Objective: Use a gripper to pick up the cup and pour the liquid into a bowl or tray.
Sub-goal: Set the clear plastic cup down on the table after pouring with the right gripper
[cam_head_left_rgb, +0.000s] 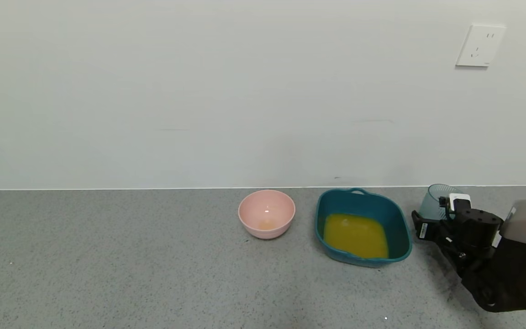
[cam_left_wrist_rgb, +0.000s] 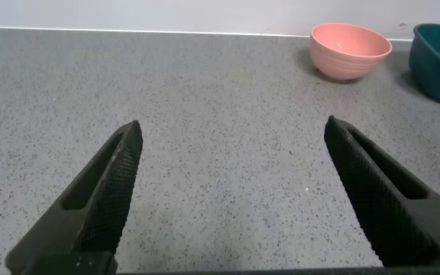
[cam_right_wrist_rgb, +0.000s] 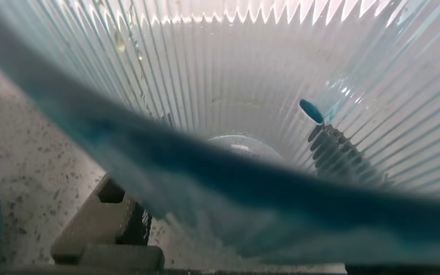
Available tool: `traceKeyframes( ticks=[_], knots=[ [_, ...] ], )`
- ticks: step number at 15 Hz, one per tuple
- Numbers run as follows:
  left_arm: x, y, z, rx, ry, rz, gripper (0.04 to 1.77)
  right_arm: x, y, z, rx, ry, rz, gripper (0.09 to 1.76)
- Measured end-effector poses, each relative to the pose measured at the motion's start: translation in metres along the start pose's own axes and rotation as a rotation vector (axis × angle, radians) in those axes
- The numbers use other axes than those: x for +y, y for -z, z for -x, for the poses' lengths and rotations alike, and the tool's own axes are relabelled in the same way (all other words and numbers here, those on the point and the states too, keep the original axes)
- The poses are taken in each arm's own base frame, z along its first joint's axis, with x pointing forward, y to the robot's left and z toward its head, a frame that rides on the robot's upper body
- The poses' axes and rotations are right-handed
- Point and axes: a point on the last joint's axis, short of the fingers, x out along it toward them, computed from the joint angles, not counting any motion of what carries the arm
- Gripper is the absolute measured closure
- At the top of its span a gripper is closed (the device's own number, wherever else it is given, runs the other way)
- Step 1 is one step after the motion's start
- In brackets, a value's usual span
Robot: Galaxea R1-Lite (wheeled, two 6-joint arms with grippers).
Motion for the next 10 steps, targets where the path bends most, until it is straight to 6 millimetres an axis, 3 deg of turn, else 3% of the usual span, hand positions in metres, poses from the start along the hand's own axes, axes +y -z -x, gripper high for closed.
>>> traceKeyframes(
  ticks=[10],
  knots=[
    [0.000,0.000,0.000,0.000,0.000,0.000,0.09,-0.003,0.016,-0.001,0.025,0.011,0.014,0.52]
  ],
)
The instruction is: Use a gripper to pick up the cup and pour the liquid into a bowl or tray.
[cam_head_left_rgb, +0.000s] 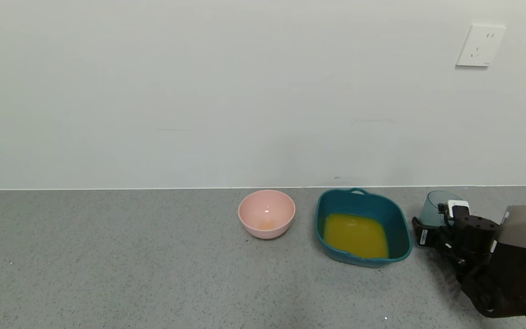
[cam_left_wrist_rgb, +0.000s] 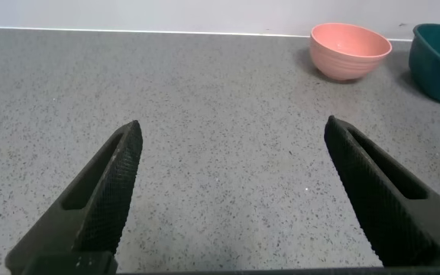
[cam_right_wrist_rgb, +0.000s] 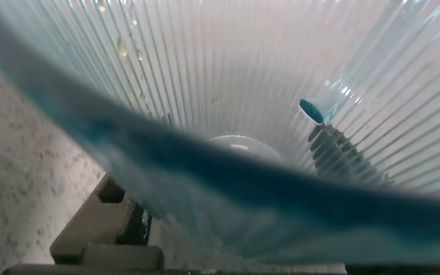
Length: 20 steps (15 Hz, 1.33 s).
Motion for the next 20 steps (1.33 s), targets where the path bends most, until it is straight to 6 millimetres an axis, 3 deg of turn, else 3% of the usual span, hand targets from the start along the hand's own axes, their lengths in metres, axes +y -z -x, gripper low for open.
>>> traceKeyframes(
  ticks=[12,20],
  knots=[
    [0.000,0.000,0.000,0.000,0.000,0.000,0.09,-0.005,0.011,0.022,0.088,0.013,0.019,0.52],
    [0.000,0.000,0.000,0.000,0.000,0.000,0.09,-0.006,0.005,0.026,0.079,0.002,0.014,0.27]
  ],
)
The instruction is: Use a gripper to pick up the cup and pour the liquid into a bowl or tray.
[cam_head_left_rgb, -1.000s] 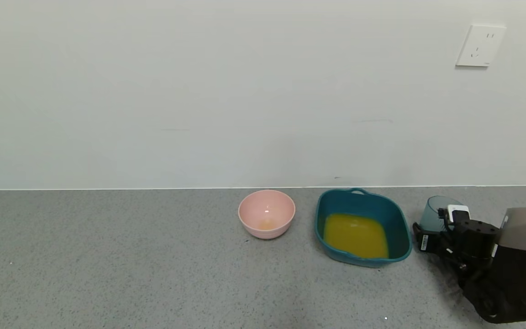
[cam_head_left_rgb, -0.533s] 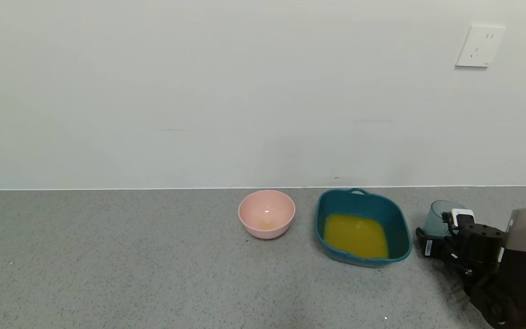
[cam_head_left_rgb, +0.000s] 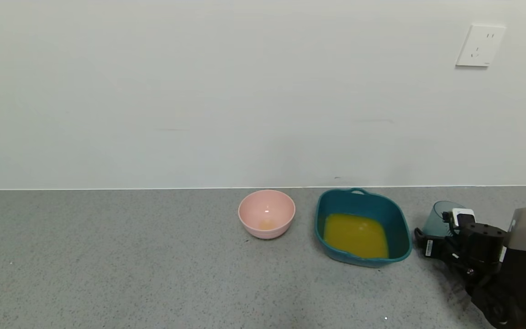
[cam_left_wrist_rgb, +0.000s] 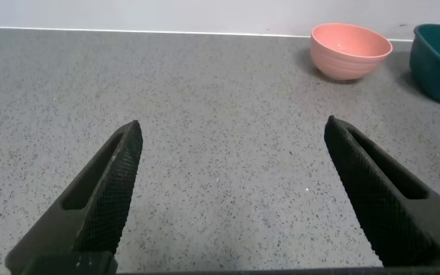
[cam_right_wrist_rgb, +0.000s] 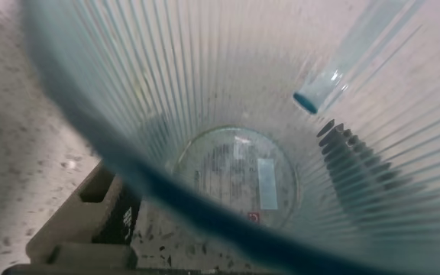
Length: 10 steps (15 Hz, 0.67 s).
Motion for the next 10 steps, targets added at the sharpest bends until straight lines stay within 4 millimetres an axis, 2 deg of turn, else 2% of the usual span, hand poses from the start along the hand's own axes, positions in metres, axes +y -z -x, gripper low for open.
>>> traceKeyframes(
  ticks=[10],
  knots=[
    [0.000,0.000,0.000,0.000,0.000,0.000,0.09,-0.003,-0.009,0.018,-0.001,-0.028,-0.003,0.18]
  ],
)
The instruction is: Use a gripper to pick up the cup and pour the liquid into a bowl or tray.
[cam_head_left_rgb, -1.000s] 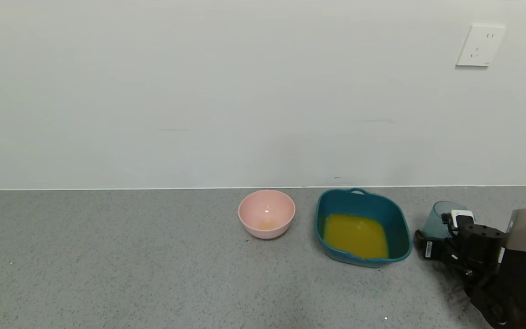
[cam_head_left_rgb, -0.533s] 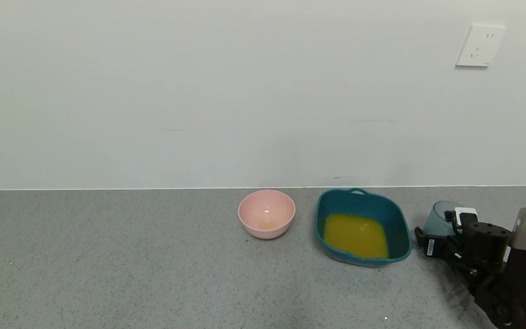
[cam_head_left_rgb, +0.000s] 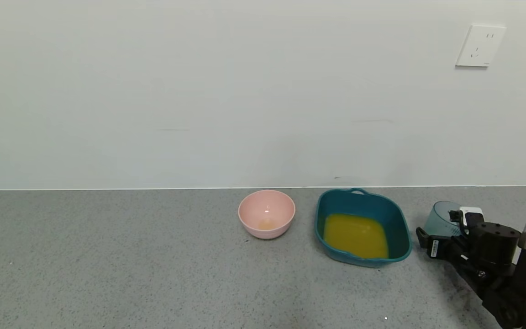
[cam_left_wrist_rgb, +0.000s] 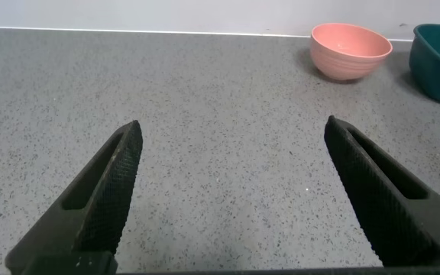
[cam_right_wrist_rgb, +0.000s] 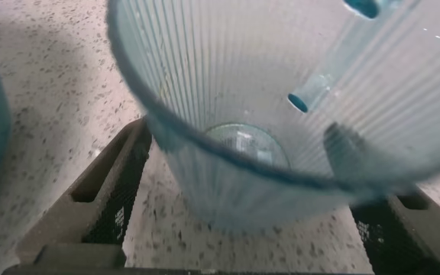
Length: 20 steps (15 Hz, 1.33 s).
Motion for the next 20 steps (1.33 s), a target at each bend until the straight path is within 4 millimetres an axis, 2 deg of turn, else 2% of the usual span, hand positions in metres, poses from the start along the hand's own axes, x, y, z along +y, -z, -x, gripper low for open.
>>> traceKeyframes(
  ticks=[15,20],
  knots=[
    [0.000,0.000,0.000,0.000,0.000,0.000,0.09,-0.009,-0.034,0.082,-0.041,-0.048,0.014,0.15],
    [0.000,0.000,0.000,0.000,0.000,0.000,0.09,-0.013,-0.043,0.101,-0.010,-0.046,0.021,0.15]
  ],
)
